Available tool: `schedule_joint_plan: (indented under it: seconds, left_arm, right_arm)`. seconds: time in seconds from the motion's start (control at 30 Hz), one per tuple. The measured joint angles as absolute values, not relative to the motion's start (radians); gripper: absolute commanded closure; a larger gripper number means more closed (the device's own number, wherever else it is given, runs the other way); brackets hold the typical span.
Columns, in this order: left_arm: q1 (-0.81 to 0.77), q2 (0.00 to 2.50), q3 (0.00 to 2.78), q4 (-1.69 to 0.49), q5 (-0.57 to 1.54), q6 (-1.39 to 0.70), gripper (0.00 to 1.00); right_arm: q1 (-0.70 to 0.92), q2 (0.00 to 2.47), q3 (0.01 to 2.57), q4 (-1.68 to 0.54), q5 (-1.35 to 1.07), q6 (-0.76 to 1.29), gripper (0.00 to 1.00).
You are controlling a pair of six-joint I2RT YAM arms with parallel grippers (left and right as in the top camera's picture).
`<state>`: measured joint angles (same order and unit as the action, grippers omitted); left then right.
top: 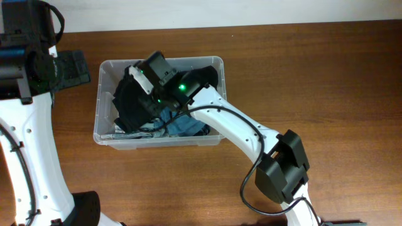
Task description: Pack container
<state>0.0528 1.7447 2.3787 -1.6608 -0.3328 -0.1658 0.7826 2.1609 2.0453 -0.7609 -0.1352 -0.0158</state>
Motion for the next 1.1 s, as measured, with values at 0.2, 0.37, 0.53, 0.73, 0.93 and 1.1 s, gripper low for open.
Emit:
schedule_joint_plan:
  seconds: [0.2,0.37,0.53,0.73,0.93,1.1]
  left_arm:
    - [0.053,1.745,2.379,-1.661,-0.333,-0.166,0.01]
    - [0.053,1.745,2.379,-1.661,-0.333,-0.166,0.0]
    - [0.053,1.745,2.379,-1.661,-0.333,-0.166,0.01]
    - [0.053,1.745,2.379,-1.661,-0.333,-0.166,0.01]
    - [0.053,1.745,2.379,-1.661,-0.333,-0.166,0.01]
    - [0.053,1.745,2.379,-1.661,-0.333,-0.166,0.01]
  right_arm:
    - [0.782,2.159,2.138,-0.7,-0.186,-0.026,0.96]
    - [0.783,2.17,2.141,-0.654,-0.227,-0.027,0.96]
    - [0.778,2.296,2.145,-0.578,-0.226,-0.027,0.96]
    - [0.753,2.47,2.167,-0.615,-0.245,-0.027,0.96]
    - [0.754,2.429,2.189,-0.805,-0.245,-0.033,0.69]
    - [0.749,2.286,2.194,-0.932,-0.22,-0.06,0.12]
